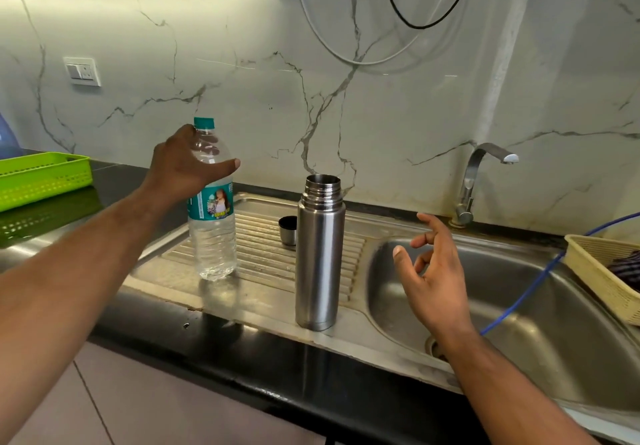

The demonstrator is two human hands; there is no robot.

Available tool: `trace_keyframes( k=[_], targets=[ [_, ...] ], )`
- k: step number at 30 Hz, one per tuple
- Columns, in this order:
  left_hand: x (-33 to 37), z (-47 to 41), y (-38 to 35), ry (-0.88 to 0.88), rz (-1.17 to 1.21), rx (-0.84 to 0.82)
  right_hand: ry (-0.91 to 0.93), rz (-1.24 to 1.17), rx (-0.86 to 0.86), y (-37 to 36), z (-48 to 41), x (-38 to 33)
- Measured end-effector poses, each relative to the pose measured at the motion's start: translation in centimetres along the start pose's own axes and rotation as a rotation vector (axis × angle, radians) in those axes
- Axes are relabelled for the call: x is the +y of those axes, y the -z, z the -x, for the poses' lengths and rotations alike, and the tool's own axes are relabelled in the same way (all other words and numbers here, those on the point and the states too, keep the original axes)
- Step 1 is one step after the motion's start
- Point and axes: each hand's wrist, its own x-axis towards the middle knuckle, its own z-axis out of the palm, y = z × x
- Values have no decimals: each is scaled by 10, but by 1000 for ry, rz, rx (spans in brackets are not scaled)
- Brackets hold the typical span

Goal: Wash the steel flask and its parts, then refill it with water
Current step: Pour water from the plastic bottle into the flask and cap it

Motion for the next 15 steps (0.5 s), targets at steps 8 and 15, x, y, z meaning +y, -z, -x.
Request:
trace_keyframes(
  k=[8, 15],
  targets=[
    [-20, 23, 22, 9, 59, 5, -32, -15, -1, -1, 3, -2],
    [-13, 21, 24, 22, 43, -100, -66, -36, -24, 0, 4, -3]
  ],
)
